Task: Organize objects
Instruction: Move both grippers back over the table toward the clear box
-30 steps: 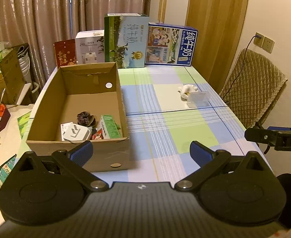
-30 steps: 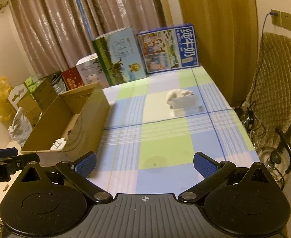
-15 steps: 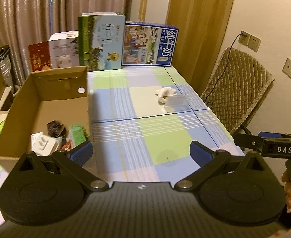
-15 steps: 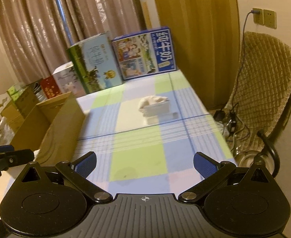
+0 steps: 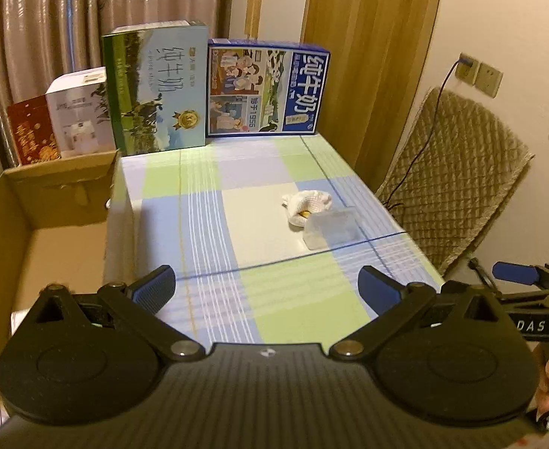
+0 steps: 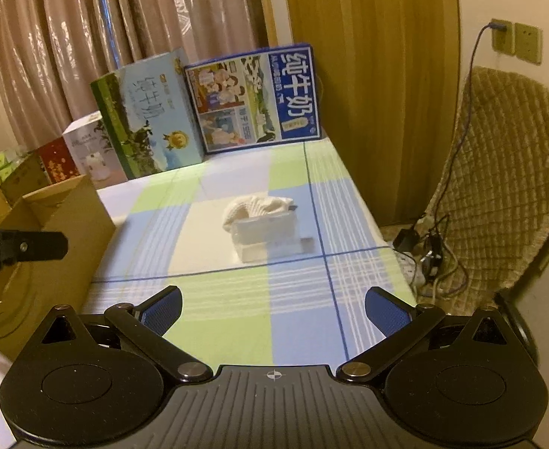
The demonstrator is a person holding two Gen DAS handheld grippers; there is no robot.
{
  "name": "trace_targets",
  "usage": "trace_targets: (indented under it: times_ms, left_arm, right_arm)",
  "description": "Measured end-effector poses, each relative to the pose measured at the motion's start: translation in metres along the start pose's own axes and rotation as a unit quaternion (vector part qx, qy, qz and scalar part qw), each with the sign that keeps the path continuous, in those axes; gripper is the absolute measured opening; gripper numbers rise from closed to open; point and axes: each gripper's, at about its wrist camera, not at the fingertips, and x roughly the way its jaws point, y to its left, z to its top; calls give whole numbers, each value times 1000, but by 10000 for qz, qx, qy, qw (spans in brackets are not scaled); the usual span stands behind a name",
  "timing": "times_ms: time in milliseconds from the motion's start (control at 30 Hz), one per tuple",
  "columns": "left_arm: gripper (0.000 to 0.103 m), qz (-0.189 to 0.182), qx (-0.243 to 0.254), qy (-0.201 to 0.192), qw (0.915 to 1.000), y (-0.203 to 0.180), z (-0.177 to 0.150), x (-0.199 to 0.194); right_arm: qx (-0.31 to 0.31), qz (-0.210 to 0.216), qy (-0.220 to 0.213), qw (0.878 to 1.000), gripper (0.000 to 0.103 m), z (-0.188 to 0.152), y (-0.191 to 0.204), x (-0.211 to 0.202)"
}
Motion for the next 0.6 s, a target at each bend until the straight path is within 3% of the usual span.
trace_targets:
  times_ms: [333, 600]
  left_arm:
    - [102, 268, -10, 116, 9996, 8, 30, 89]
    - [102, 386, -177, 173, 9989, 24, 39, 135]
  right_arm:
    - [-297, 226, -204, 9991, 101, 8, 0, 98]
    - [-546, 220, -257, 9979, 101, 10, 1, 157]
